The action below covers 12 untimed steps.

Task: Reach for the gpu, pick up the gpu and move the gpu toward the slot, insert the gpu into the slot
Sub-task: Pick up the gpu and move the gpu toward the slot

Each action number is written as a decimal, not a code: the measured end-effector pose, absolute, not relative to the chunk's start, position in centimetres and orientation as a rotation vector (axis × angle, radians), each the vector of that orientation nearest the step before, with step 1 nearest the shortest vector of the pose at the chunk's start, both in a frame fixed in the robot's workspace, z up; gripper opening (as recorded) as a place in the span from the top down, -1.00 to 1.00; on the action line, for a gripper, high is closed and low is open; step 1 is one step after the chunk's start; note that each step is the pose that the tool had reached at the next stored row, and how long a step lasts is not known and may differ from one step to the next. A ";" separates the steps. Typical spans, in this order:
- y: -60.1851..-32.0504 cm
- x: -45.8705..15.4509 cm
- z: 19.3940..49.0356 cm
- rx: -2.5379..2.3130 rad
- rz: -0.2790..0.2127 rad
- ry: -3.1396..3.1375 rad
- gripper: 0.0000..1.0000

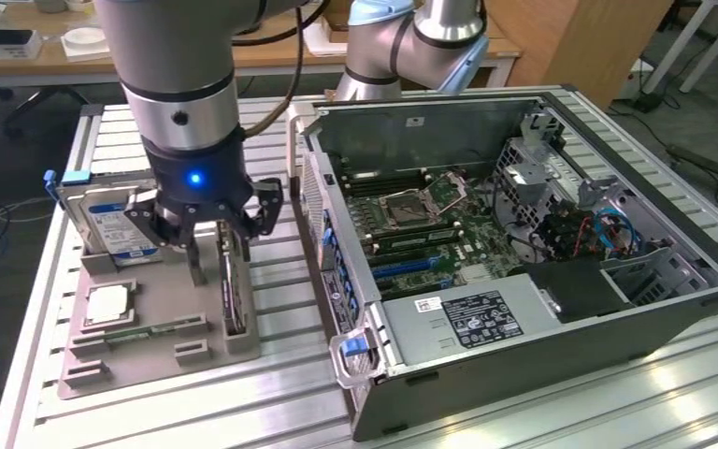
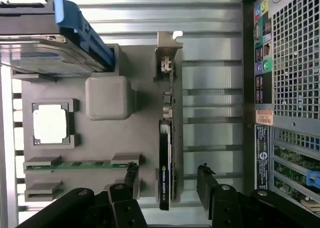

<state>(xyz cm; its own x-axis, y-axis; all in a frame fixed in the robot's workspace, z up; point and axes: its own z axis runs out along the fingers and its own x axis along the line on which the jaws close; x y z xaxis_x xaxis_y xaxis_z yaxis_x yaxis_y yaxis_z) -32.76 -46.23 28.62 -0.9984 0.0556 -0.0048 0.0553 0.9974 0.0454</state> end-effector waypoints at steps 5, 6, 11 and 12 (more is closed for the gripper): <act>-46.2 -32.8 27.7 0.083 0.071 3.134 -0.18; -46.2 -32.8 27.5 0.056 0.071 3.135 -0.18; -46.0 -32.8 26.6 0.016 0.071 3.136 -0.18; -46.0 -32.8 26.4 0.016 0.071 3.136 -0.18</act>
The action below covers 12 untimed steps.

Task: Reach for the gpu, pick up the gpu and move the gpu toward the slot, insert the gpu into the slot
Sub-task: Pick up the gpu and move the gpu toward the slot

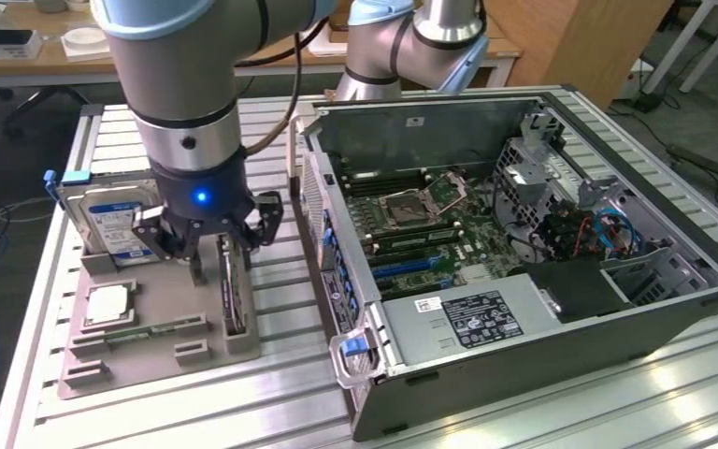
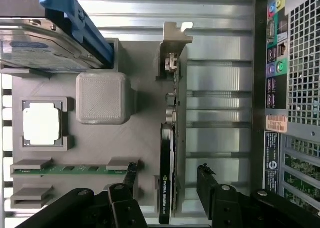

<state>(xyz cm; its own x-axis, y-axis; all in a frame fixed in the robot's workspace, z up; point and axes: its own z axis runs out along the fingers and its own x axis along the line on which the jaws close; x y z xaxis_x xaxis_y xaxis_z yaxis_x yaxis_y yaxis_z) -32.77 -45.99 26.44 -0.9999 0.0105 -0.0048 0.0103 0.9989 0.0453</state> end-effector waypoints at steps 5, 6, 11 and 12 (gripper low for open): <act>-45.9 -32.8 25.5 0.016 0.071 3.136 -0.18; -45.9 -32.8 25.3 0.016 0.071 3.136 -0.18; -45.9 -32.8 24.4 0.016 0.071 3.136 -0.18; -45.9 -32.8 24.3 0.016 0.071 3.136 -0.18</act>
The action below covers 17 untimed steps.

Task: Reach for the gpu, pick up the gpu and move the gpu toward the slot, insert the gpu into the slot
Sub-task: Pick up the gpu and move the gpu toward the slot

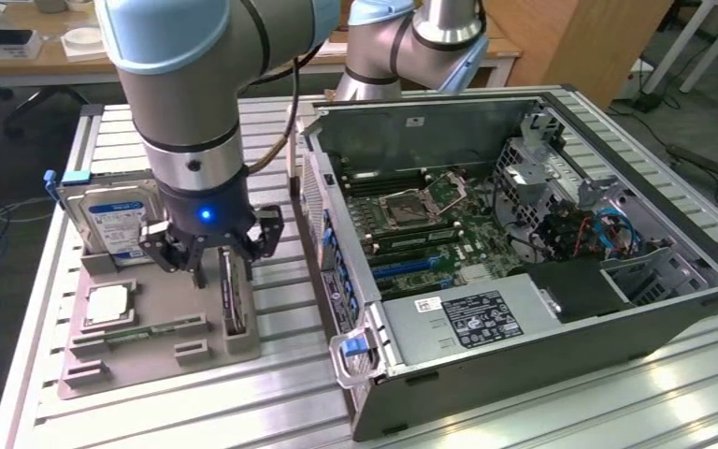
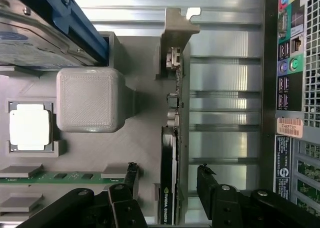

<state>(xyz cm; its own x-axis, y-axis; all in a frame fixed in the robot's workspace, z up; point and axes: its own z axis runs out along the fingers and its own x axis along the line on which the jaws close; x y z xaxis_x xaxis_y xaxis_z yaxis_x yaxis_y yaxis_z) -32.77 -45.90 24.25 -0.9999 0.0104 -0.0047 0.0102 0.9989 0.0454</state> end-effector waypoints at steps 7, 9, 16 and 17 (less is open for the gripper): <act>-45.9 -32.8 23.7 0.016 0.071 3.136 -0.18; -45.7 -32.8 23.6 0.017 0.071 3.136 -0.18; -44.7 -32.8 22.9 0.016 0.071 3.136 -0.18; -44.7 -32.8 22.7 0.016 0.071 3.136 -0.18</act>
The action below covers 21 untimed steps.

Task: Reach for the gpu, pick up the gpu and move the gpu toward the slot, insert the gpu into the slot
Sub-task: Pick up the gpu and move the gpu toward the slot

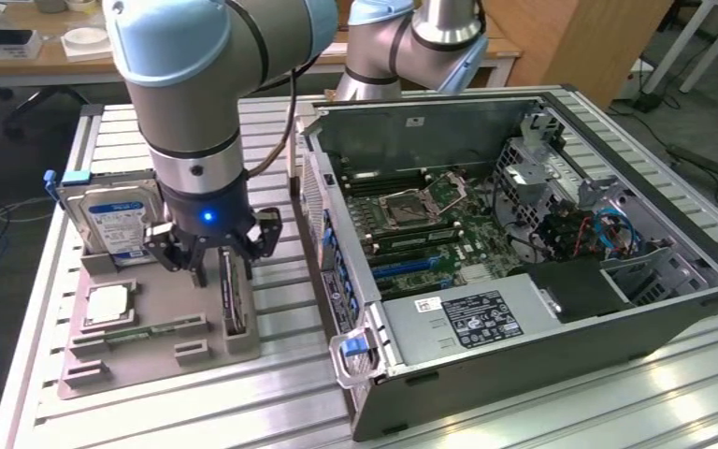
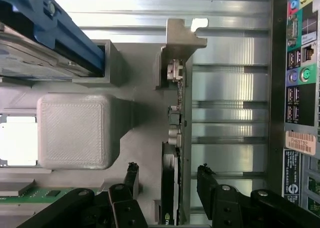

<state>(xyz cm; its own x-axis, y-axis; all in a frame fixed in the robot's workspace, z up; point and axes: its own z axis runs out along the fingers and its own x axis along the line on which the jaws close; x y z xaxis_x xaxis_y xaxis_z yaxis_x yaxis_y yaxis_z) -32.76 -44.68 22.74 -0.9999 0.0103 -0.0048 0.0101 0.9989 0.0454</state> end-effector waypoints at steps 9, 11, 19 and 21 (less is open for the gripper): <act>-44.7 -32.8 22.0 0.016 0.071 3.136 -0.18; -44.7 -32.8 22.0 0.016 0.071 3.136 -0.18; -44.7 -32.8 22.0 0.016 0.071 3.136 0.16; -44.7 -32.8 22.0 0.016 0.071 3.136 0.16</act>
